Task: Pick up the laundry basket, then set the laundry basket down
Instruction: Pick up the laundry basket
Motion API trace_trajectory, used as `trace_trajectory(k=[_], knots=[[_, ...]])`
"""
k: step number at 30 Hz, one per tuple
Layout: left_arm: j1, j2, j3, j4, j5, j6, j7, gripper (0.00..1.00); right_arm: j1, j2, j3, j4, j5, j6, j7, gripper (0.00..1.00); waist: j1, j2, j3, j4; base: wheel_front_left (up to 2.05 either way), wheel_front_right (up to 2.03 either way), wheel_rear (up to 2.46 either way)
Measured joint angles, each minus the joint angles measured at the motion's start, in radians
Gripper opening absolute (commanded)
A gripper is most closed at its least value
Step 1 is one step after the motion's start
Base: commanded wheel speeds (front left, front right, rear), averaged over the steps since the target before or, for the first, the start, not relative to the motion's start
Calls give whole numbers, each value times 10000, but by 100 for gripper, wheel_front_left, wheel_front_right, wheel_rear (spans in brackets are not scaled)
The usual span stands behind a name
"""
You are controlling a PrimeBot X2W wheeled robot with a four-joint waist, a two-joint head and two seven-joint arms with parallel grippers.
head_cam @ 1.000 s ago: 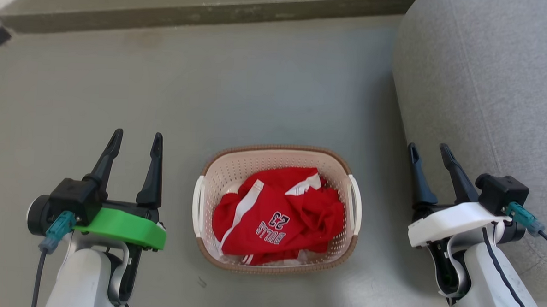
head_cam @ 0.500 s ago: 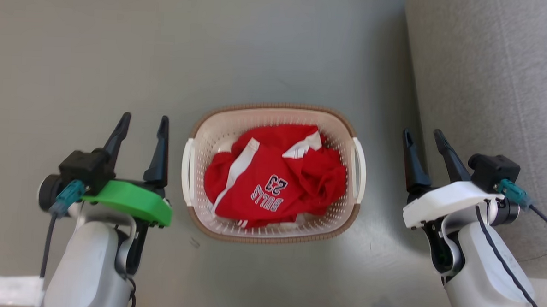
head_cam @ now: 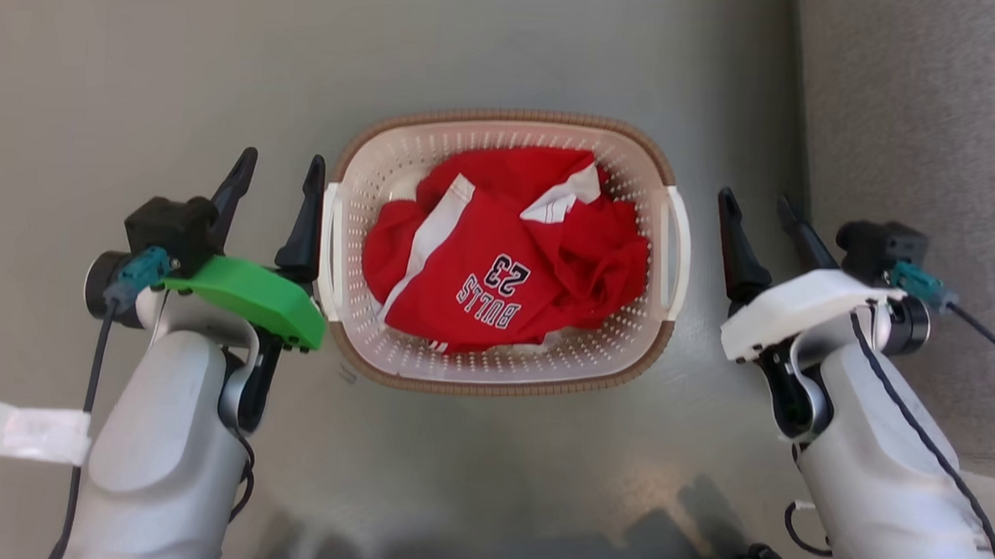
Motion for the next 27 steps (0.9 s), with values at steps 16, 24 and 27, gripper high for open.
trace_trajectory(k=[16, 24, 27], knots=[[-1465, -6, -780, 2094, -874, -2, 506, 100, -1625, -19, 677, 1868, 731, 173, 525, 100, 0, 0, 1426, 284, 0, 0, 0], [-1873, -21, -1540, 2658, -1523, -2, 750, 100, -2202, -33, 1177, 2571, 1218, 219, 782, 100, 0, 0, 1894, 352, 0, 0, 0], [-2125, -25, -1814, 2882, -1804, -2, 999, 100, -2484, -38, 1363, 2811, 1421, 221, 828, 100, 0, 0, 2125, 352, 0, 0, 0]])
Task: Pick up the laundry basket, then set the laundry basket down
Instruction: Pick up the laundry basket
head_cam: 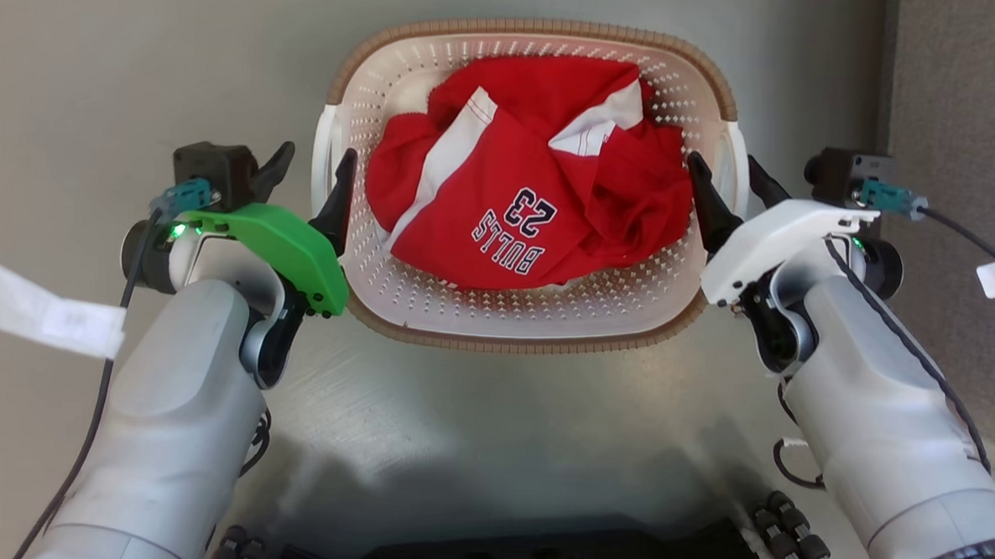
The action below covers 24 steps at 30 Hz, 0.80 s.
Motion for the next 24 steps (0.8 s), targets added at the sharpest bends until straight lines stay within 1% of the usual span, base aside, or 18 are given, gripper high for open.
trace_trajectory(k=[5, 11, 18, 19, 20, 21, 22, 23, 24], knots=[[-330, 6, -249, 407, -153, 0, 263, 100, -360, 2, 334, 257, 477, 27, 178, 100, 0, 0, 299, -29, 0, 0, 0], [-709, 40, -525, 871, -347, 0, 499, 100, -704, -4, 773, 556, 734, 56, 265, 100, 0, 0, 621, -66, 0, 0, 0], [-938, 35, -811, 1218, -692, 0, 608, 100, -884, -6, 1135, 970, 1087, 54, 472, 100, 0, 0, 747, -35, 0, 0, 0], [-954, 33, -834, 1248, -732, 0, 610, 96, -929, -8, 1166, 997, 1129, 54, 472, 100, 0, 0, 758, -30, 0, 0, 0], [-971, 31, -857, 1289, -752, 0, 610, 86, -966, -8, 1197, 1012, 1131, 54, 470, 96, 0, 0, 767, -25, 0, 0, 0], [-989, 33, -876, 1340, -771, 0, 610, 68, -997, -8, 1231, 1030, 1147, 54, 470, 86, 0, 0, 774, -19, 0, 0, 0], [-1018, 33, -899, 1394, -807, 0, 606, 40, -1025, -6, 1269, 1055, 1200, 52, 470, 65, 0, 0, 779, -15, 0, 0, 0], [-1048, 25, -945, 1413, -848, -12, 596, 6, -1062, -12, 1306, 1099, 1239, 50, 470, 43, 0, 0, 783, -12, 0, 0, 0], [-1095, 17, -1011, 1432, -874, -31, 596, 0, -1101, -25, 1348, 1147, 1294, 50, 470, 27, 0, 0, 785, -10, 0, 0, 0]])
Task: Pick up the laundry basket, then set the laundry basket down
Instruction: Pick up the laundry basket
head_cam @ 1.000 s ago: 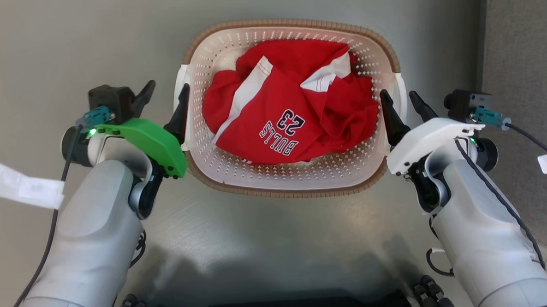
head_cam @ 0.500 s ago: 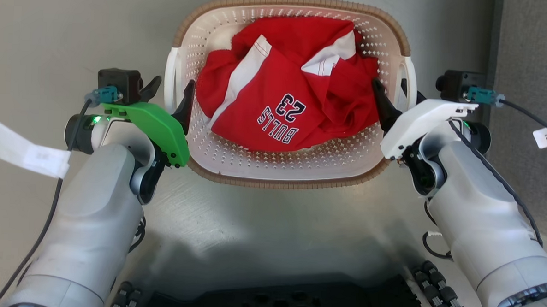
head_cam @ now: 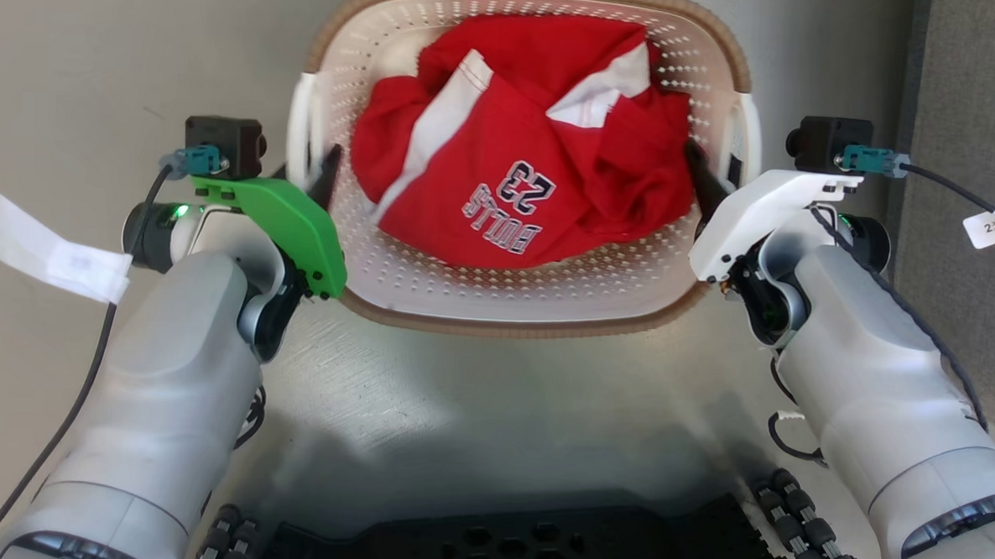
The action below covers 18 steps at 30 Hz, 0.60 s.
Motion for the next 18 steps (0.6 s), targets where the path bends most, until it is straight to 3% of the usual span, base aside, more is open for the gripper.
trace_trajectory(k=[1, 2, 18], knots=[[-41, -6, -58, 10, -35, 8, -27, 0, -25, -10, 36, 36, 56, -8, -2, 5, 0, 0, 0, 1, 0, 0, 0], [-69, 15, -98, 36, -52, 4, -46, 0, -35, -8, 82, 65, 109, -33, -2, 0, 0, 0, -1, 1, 0, 0, 0], [-82, 31, -715, 424, -539, 6, -453, 0, -210, 10, 667, 531, 447, -54, -286, 0, -1, 0, -444, 9, 0, 0, 0]])
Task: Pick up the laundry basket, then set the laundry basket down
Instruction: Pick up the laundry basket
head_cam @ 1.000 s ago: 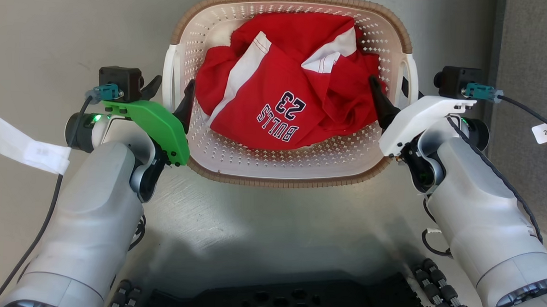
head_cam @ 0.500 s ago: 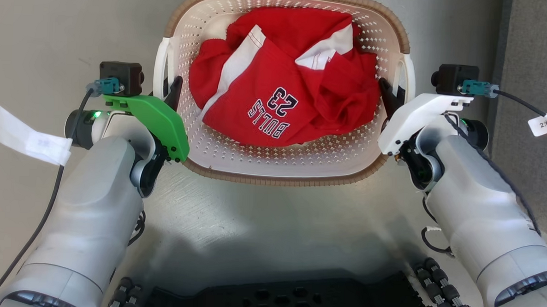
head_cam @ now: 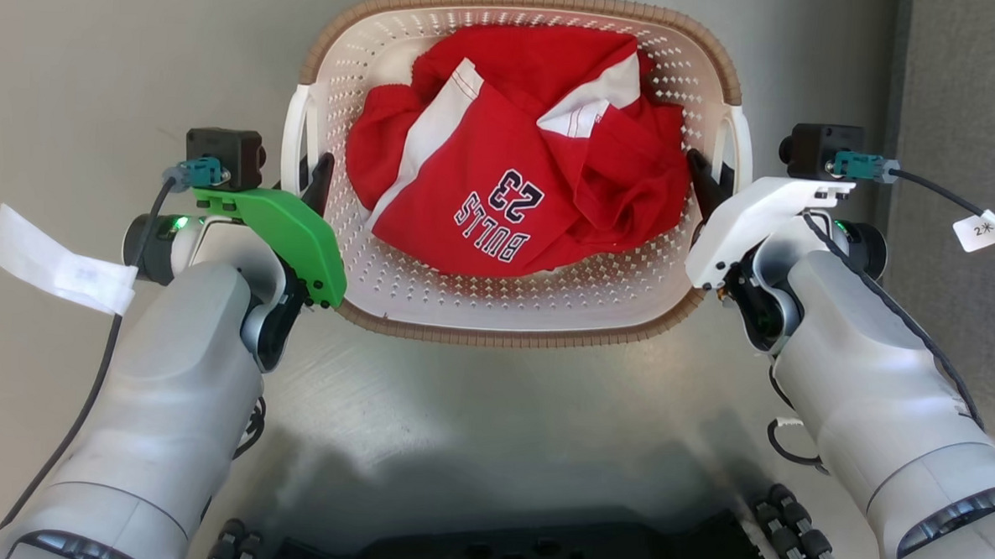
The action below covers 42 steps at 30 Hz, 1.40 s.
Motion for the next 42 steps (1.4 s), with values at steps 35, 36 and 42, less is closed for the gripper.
trace_trajectory(k=[35, 36, 42], knots=[[1682, -163, -1110, 934, -1967, -2, 1018, 0, 1060, 33, 1570, 907, 1358, 261, 1850, 0, 0, 0, -4387, -81, 0, 0, 0], [1760, -167, -1141, 949, -2011, -2, 1078, 0, 1135, 33, 1620, 907, 1419, 263, 1910, 0, -1, 0, -4529, -90, 0, 0, 0], [2330, -180, -1310, 1009, -2420, -2, 1348, 0, 1658, 31, 1860, 913, 1745, 263, 2368, 0, -1, 0, -5392, -155, 0, 0, 0]])
